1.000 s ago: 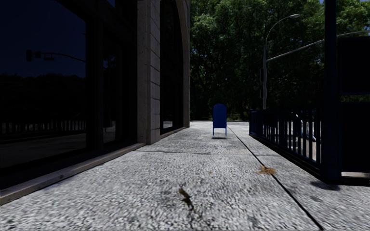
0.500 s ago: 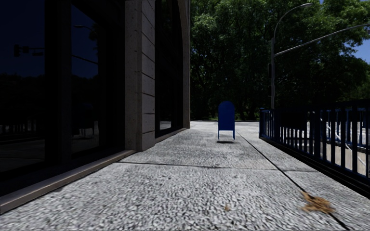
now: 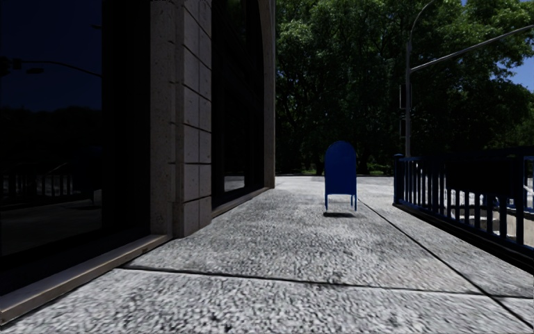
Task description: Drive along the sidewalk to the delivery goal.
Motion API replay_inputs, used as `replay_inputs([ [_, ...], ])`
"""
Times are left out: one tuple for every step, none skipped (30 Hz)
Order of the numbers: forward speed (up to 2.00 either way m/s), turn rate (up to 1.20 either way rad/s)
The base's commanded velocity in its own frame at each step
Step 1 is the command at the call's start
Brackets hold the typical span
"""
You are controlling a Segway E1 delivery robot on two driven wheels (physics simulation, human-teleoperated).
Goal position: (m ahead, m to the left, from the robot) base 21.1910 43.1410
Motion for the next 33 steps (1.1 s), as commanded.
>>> replay_inputs([
  [2.00,0.00],
  [2.00,0.00],
  [2.00,0.00],
  [2.00,0.00],
  [2.00,0.00],
  [2.00,0.00],
  [2.00,0.00],
  [2.00,0.00],
  [2.00,0.00],
  [2.00,0.00],
  [2.00,0.00],
  [2.00,0.00],
  [2.00,0.00],
  [2.00,0.00],
  [2.00,0.00],
  [2.00,0.00],
  [2.00,0.00],
  [2.00,0.00],
  [2.00,0.00],
  [2.00,0.00],
  [2.00,0.00],
  [2.00,0.00],
  [2.00,0.00],
  [2.00,0.00],
  [2.00,0.00],
  [2.00,0.00],
  [2.00,0.00],
  [2.00,0.00],
  [2.00,0.00],
  [2.00,0.00],
  [2.00,0.00],
  [2.00,0.00],
  [2.00,0.00],
])
